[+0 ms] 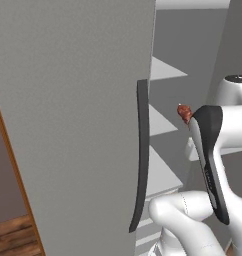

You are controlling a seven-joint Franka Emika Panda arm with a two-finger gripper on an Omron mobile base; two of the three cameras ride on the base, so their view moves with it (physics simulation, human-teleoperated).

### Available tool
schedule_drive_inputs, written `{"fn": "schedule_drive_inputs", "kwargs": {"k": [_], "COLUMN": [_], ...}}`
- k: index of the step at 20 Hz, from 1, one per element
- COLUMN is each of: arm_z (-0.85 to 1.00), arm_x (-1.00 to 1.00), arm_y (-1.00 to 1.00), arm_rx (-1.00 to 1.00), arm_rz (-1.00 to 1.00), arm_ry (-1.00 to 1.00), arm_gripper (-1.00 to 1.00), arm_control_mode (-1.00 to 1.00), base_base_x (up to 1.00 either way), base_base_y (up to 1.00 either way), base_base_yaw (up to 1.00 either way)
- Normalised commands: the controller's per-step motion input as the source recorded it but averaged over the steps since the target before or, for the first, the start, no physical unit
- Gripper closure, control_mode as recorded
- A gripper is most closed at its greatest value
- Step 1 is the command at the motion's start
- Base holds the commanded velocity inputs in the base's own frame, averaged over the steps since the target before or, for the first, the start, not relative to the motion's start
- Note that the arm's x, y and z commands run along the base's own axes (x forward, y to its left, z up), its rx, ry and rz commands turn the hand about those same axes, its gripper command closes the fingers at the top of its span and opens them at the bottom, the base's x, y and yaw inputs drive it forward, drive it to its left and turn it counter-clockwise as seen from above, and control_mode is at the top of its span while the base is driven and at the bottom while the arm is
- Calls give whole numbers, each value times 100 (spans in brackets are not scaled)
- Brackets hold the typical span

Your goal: Store the kebab skewer in the freezer for long-term storage. Close the freezer door after placing the cooked food.

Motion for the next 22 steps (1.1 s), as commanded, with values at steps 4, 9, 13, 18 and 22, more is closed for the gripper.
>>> {"fn": "schedule_drive_inputs", "kwargs": {"k": [4,9,13,18,22], "arm_z": [0,-2,-12,-5,0], "arm_x": [0,1,27,52,65], "arm_y": [0,0,4,2,0], "arm_rx": [0,0,0,0,2], "arm_rz": [0,0,0,0,3], "arm_ry": [0,-2,-15,-10,-2], "arm_gripper": [100,100,100,100,100], "arm_control_mode": [100,-100,-100,-100,-100], "base_base_x": [0,0,0,0,0], "base_base_y": [0,0,0,0,0], "base_base_yaw": [0,0,0,0,0]}}
